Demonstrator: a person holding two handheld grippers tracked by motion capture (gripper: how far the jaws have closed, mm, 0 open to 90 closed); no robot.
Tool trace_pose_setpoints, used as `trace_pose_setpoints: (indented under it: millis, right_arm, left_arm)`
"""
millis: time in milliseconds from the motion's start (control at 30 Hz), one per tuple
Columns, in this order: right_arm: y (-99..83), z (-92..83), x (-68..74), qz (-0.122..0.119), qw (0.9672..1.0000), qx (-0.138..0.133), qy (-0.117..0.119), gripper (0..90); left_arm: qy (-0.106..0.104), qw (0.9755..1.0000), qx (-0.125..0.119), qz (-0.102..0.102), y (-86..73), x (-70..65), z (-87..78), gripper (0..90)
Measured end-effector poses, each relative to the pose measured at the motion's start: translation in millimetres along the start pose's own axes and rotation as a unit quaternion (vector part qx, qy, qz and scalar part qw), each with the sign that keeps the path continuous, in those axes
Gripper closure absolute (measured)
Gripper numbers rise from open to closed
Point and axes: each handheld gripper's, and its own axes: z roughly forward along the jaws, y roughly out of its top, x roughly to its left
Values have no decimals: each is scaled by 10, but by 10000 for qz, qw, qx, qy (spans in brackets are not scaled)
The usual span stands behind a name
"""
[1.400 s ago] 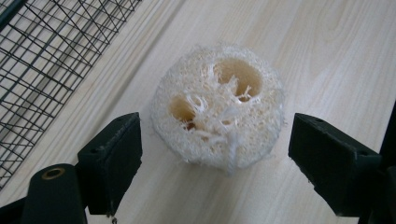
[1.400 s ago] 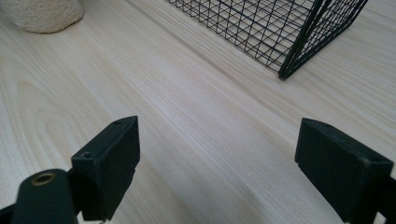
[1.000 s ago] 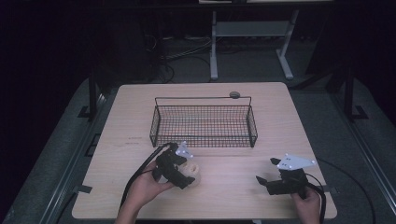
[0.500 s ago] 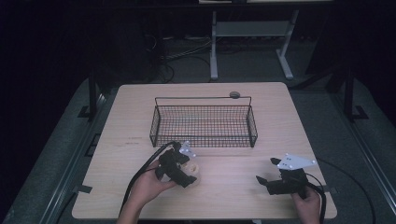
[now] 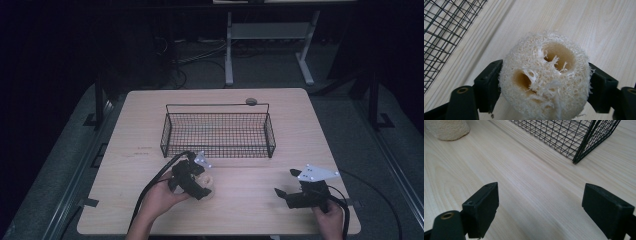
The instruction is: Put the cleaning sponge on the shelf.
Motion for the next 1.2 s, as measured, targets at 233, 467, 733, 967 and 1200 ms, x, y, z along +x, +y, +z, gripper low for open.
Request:
trace_pose_setpoints:
  millis: [233, 467, 733, 967, 1200]
  right_arm:
    - [2, -4, 3, 9, 10000, -3, -10, 135]
    - [4, 1, 7, 0, 10000, 9, -2, 135]
    - [7, 2, 12, -2, 10000, 9, 3, 135]
    - [14, 10, 11, 24, 10000, -21, 9, 135]
    - [14, 10, 11, 51, 10000, -28, 13, 135]
  left_arm:
    - [1, 10000, -8, -70, -9, 11, -15, 274]
    - [3, 9999, -63, -81, 1, 5, -50, 274]
    - [-13, 9999, -157, 17, 75, -1, -159, 274]
    - [-28, 9997, -228, 15, 132, 47, -258, 274]
    - [31, 9997, -242, 45, 213, 99, -376, 274]
